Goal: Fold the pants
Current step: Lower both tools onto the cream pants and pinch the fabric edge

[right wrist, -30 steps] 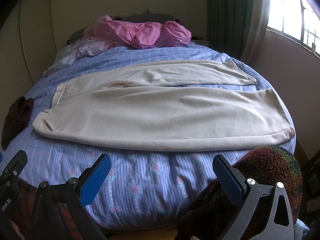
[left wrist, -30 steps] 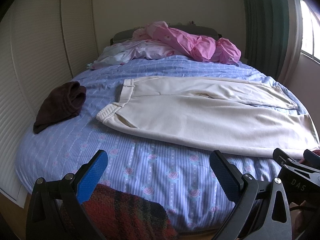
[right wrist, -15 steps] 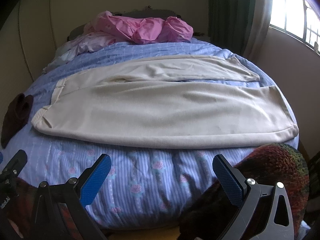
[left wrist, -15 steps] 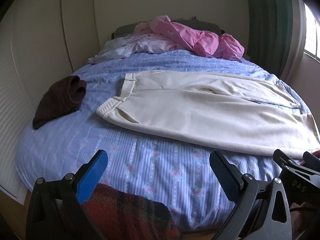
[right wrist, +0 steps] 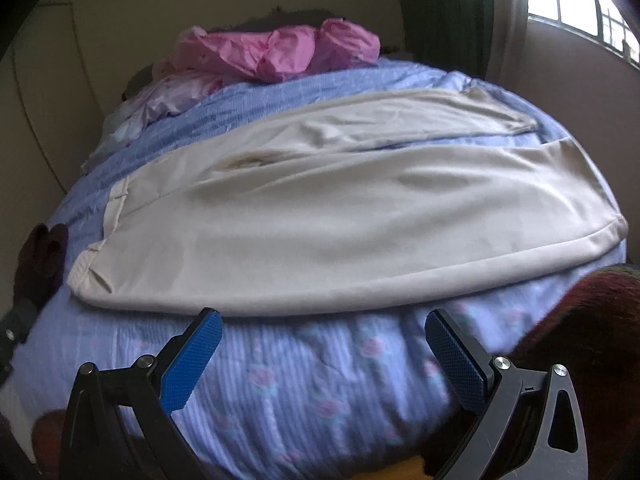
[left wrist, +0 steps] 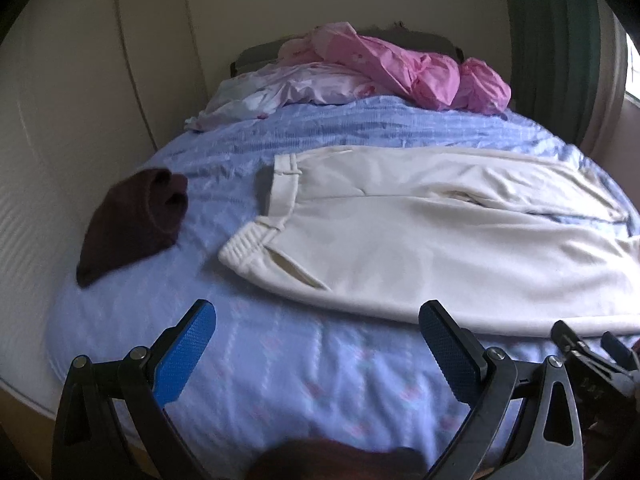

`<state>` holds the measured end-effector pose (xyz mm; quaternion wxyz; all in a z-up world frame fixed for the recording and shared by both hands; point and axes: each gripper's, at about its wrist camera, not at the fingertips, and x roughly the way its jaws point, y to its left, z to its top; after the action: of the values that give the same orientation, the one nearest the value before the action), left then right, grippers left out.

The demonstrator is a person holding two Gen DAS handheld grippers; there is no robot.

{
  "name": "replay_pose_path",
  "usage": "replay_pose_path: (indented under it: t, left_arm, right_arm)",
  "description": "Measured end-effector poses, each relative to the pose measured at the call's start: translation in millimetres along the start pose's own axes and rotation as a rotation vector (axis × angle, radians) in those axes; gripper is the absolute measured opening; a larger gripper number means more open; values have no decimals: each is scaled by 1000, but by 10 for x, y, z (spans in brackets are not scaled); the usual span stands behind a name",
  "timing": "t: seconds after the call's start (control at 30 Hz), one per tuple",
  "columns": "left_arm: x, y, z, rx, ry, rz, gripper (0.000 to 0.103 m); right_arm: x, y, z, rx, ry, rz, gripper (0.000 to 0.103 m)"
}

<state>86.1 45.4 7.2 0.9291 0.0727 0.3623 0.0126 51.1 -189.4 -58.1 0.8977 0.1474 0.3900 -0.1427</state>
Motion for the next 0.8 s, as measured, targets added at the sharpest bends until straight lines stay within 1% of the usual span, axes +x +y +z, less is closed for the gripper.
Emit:
replay_pose_path:
  t: [0.03,0.07,0.17,0.23,0.3,0.37,0.43,0.5,0.57,0.6,0.7,0.8]
  left_arm:
    - [43,-1,8,9,7,1,103]
    - [171,19,20,26,36,3,103]
    - [466,88,16,29,105,-30,103]
    - [763,163,20,6,195,-91,103]
    - [930,216,30,-20,252,-131,103]
    - [1064,280,38,-37,266,-150,103]
    - [1246,361,30,-70,323,-143,102]
    - [1432,433,-1,-111,381,-214,102]
    - [1567,451,-26,-135,424,-250,100]
    - [1612,447,-26,-136,431,-253,97]
    - [1763,424,-38,-134,463,-266,96]
    - [1864,435,-62,-154,491,-295,89]
  right_arm:
    - [51,31,9,9,8,3,103]
    - [109,56,14,25,12,1,103]
    - [210,110,11,64,4,-4,103]
    - [244,138,-22,81,-18,-5,103]
    - [310,171,-53,85,-26,-17,103]
    - [399,199,-69,92,-16,-15,103]
    - [497,205,-57,106,20,-8,102]
    - [606,187,-51,143,61,4,102]
    - [701,166,-49,188,83,9,102]
    - [745,159,-47,205,88,11,102]
    - [886,180,-57,227,131,29,102]
    - [1001,188,-103,234,170,44,101]
